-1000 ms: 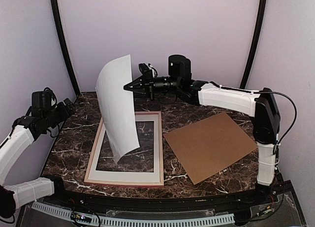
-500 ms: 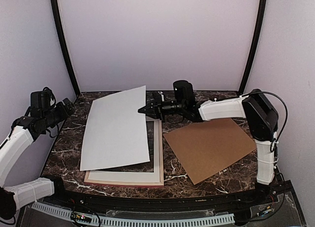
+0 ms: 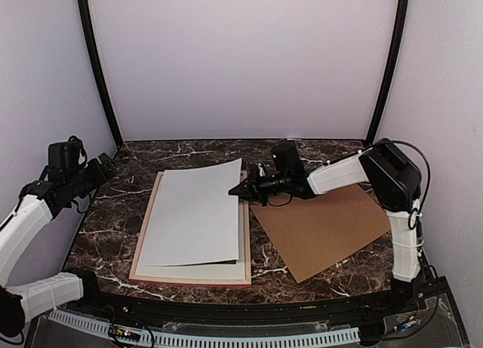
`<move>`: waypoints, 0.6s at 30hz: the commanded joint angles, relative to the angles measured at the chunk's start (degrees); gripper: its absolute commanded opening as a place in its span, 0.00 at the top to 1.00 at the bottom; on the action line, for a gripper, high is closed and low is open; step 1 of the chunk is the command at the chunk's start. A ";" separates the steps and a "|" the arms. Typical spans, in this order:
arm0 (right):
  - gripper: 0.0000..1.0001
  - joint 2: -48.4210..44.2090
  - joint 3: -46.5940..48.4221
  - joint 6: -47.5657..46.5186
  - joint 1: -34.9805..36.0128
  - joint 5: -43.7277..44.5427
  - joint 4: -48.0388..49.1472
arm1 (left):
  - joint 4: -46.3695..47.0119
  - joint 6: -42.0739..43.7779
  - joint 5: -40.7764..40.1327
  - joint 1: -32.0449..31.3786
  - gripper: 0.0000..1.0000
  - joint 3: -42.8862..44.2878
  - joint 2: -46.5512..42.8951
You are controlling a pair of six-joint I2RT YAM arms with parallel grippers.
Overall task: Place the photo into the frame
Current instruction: Place the photo on the mat board.
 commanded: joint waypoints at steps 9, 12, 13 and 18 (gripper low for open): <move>1.00 -0.23 -0.28 -7.80 1.81 1.19 -5.86 | 2.60 0.67 2.44 0.35 0.01 -2.17 0.20; 1.00 -0.01 -0.06 -8.84 2.24 1.12 -7.06 | 2.57 0.87 2.47 0.36 0.01 -2.50 0.18; 1.00 -0.02 -0.12 -9.04 2.39 1.35 -7.33 | 2.58 0.93 2.51 0.36 0.01 -2.57 0.12; 1.00 -0.34 -0.70 -9.60 2.60 2.79 -7.92 | 2.69 1.09 2.83 0.35 0.01 -2.92 0.02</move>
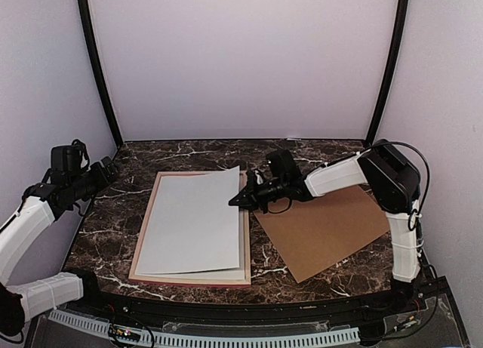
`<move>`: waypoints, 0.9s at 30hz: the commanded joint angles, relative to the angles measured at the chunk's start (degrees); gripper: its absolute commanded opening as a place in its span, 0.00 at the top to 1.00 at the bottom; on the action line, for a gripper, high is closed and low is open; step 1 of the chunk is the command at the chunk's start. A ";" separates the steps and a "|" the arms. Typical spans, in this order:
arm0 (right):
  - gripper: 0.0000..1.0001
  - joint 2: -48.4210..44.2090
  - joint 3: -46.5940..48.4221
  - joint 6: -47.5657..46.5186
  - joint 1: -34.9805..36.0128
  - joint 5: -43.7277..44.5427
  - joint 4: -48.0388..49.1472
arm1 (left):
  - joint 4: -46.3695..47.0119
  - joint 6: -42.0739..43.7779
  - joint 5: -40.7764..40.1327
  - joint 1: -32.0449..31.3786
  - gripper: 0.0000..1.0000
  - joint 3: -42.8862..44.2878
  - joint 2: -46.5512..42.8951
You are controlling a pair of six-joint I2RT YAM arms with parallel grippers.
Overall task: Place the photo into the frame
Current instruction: Place the photo on the mat board.
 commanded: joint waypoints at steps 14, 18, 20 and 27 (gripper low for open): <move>1.00 0.65 1.11 -4.74 1.12 5.34 -3.71 | 2.24 1.22 1.94 0.34 0.01 -1.70 -0.33; 0.92 1.19 2.25 -6.16 1.39 5.63 -5.74 | 2.76 1.08 2.38 0.28 0.01 -2.22 -0.07; 0.84 1.43 2.93 -6.90 1.47 5.97 -6.83 | 2.99 1.04 2.65 0.33 0.01 -2.39 0.05; 0.66 1.27 6.35 -11.17 1.69 8.01 -12.61 | 3.40 0.96 2.94 0.33 0.01 -2.60 0.55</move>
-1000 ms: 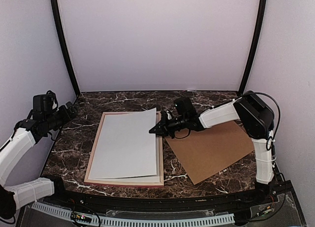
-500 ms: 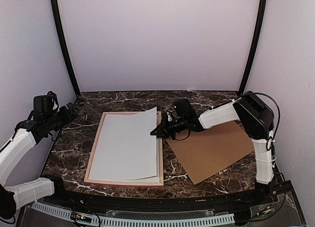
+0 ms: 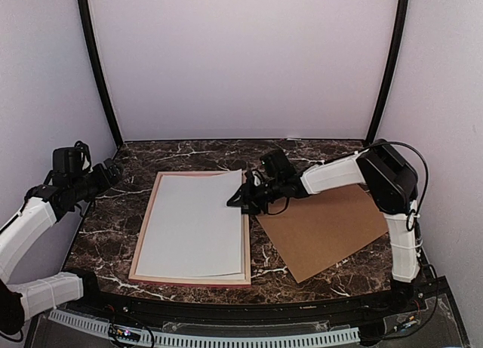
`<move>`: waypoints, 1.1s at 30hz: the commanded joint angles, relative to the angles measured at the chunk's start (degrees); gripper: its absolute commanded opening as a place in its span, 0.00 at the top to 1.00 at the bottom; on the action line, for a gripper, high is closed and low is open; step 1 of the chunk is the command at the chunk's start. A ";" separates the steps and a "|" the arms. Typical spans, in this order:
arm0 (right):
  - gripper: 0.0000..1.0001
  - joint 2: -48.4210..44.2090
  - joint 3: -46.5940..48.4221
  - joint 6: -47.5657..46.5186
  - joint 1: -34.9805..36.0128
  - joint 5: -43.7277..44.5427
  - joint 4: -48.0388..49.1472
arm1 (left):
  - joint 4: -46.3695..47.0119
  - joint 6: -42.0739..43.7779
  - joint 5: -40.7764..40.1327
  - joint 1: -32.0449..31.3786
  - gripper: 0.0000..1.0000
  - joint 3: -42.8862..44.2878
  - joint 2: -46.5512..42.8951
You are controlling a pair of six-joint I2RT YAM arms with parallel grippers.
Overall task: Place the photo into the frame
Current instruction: Place the photo on the mat board.
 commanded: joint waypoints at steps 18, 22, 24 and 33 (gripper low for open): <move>0.48 -2.80 10.88 -15.66 0.94 15.27 -23.26 | 2.40 0.55 4.02 0.33 0.01 -1.85 0.98; 0.48 -4.79 11.24 -18.40 0.77 19.97 -26.27 | 2.82 0.74 5.73 0.25 0.01 -1.90 1.59; 0.47 -6.12 10.76 -19.65 0.60 22.38 -27.69 | 3.38 0.74 6.82 0.29 0.01 -2.08 1.59; 0.44 -17.68 -2.48 -22.57 -2.08 35.89 -30.00 | 7.33 1.04 15.13 -0.39 0.01 -2.20 3.12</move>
